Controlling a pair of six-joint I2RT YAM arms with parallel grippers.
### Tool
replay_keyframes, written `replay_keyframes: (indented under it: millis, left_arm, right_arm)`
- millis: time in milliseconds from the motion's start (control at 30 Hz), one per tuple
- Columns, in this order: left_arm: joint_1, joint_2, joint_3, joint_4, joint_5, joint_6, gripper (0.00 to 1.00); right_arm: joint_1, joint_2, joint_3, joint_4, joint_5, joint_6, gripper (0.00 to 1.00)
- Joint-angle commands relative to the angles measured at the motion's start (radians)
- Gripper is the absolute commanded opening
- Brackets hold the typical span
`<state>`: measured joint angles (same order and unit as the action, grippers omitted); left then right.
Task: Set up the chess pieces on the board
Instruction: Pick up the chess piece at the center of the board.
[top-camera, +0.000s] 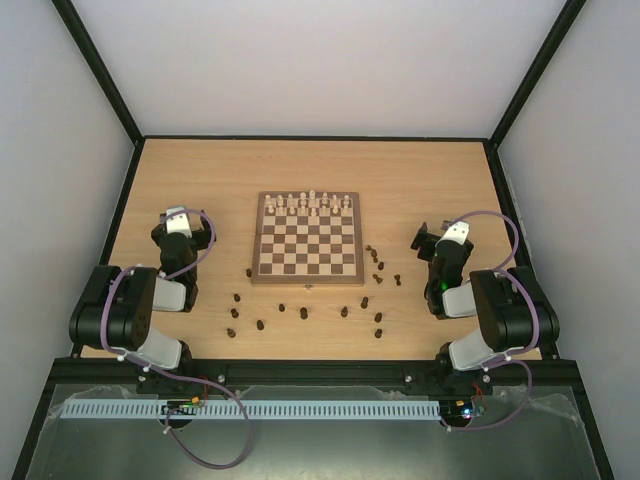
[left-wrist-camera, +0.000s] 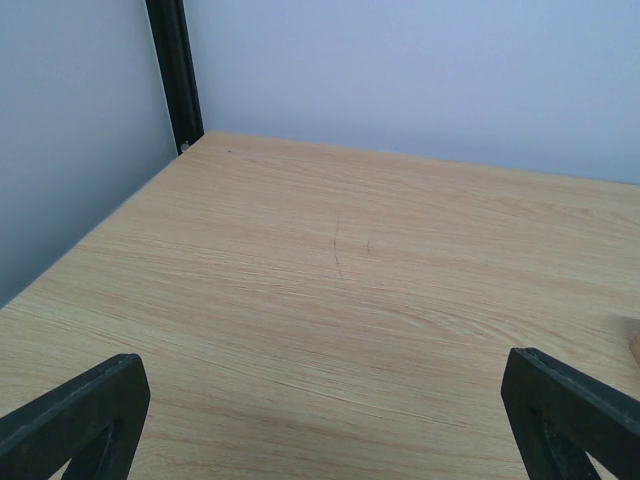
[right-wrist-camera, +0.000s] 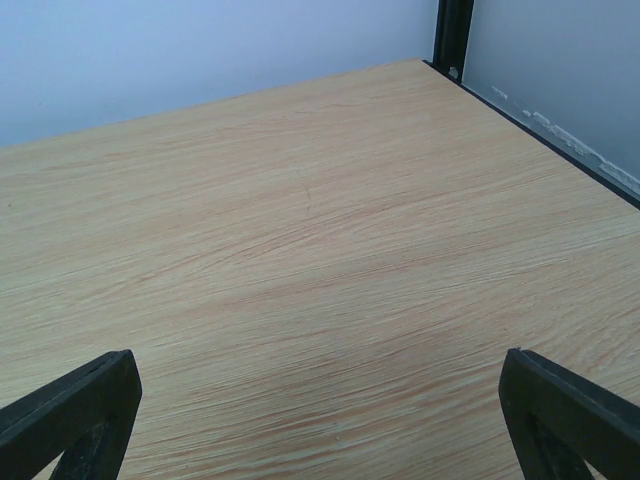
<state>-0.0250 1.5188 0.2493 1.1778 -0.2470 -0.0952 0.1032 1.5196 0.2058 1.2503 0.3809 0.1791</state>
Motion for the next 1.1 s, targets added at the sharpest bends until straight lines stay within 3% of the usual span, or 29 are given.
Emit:
replay_keyframes:
  millis: [0, 667, 733, 867, 1067]
  left_arm:
    - [0.0, 0.003, -0.007, 0.063, -0.005, -0.005, 1.0]
    - [-0.003, -0.002, -0.009, 0.069, -0.014, -0.001, 0.99]
    - [-0.023, -0.046, 0.019, -0.029, -0.074, -0.006, 0.99]
    - [-0.05, -0.171, 0.188, -0.46, -0.227, -0.124, 1.0]
    - [-0.111, -0.342, 0.295, -0.671, -0.149, -0.211, 0.99]
  right_arm:
    - [-0.007, 0.001, 0.012, 0.018, 0.011, -0.005, 0.99]
    - [-0.007, -0.002, 0.007, 0.023, 0.012, -0.005, 0.99]
    - [-0.007, -0.013, 0.011, 0.009, 0.016, -0.005, 0.99]
    - [-0.006, -0.083, 0.018, -0.053, 0.011, -0.01, 0.99]
    - [-0.002, -0.384, 0.206, -0.583, 0.016, 0.114, 0.99]
